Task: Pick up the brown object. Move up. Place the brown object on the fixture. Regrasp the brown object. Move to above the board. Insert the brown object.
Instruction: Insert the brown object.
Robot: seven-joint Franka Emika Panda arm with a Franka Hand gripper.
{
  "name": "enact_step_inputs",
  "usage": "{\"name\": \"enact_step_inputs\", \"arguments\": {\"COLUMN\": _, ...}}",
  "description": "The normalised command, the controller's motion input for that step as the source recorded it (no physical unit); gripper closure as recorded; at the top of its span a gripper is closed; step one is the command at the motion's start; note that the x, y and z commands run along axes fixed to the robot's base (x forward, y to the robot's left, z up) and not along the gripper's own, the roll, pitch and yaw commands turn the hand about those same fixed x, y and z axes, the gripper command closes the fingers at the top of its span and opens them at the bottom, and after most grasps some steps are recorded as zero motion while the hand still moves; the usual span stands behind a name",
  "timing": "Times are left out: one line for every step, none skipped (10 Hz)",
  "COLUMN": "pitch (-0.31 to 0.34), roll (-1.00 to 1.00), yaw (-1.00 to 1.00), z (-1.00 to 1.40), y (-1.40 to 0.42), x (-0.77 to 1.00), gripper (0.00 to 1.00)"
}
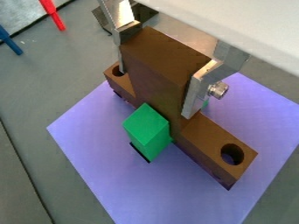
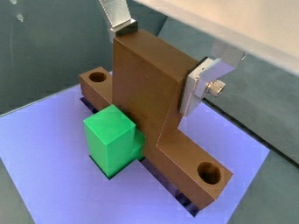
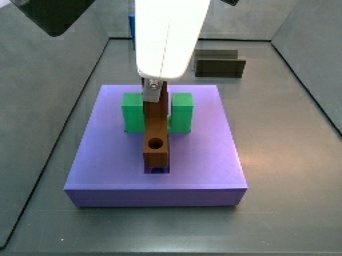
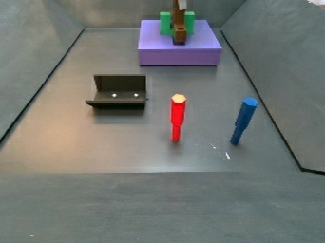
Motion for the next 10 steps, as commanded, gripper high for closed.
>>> {"name": "enact_step_inputs", "arguments": {"pitch": -0.01, "roll": 0.0, "yaw": 0.03, "z": -0.27, "y": -0.07, "x": 0.12, "gripper": 1.0}}
{"name": "enact_step_inputs", "arguments": {"pitch": -0.013, "roll": 0.0, "yaw": 0.0, "z": -0.35, "y": 0.0, "x": 0.06, "gripper": 1.0}}
{"name": "enact_step_inputs", "arguments": {"pitch": -0.029, "roll": 0.0, "yaw": 0.0, "z": -0.34, "y": 0.01, "x": 0.0, "gripper": 1.0}}
{"name": "enact_step_inputs", "arguments": {"pitch": -0.026, "roll": 0.0, "yaw": 0.0, "z": -0.34, "y": 0.01, "x": 0.0, "gripper": 1.0}}
{"name": "enact_step_inputs", "arguments": {"pitch": -0.031, "roll": 0.0, "yaw": 0.0, "z": -0.33, "y": 0.0, "x": 0.0, "gripper": 1.0}}
{"name": "enact_step_inputs", "arguments": {"pitch": -0.06, "roll": 0.0, "yaw": 0.0, "z": -0.44, "y": 0.0, "x": 0.0, "gripper": 1.0}}
{"name": "enact_step_inputs", "arguments": {"pitch": -0.14, "roll": 0.0, "yaw": 0.0, "z": -0.7, "y": 0.0, "x": 0.0, "gripper": 1.0}}
{"name": "enact_step_inputs", "arguments": {"pitch": 0.0, "roll": 0.0, "yaw": 0.0, "z": -0.4, "y": 0.0, "x": 0.0, "gripper": 1.0}}
{"name": "enact_step_inputs", "arguments": {"pitch": 0.016, "roll": 0.0, "yaw": 0.0, "z": 0.0, "y": 0.0, "x": 0.0, "gripper": 1.0}}
{"name": "enact_step_inputs", "arguments": {"pitch": 0.0, "roll": 0.0, "yaw": 0.0, "z": 0.0, "y": 0.0, "x": 0.0, "gripper": 1.0}}
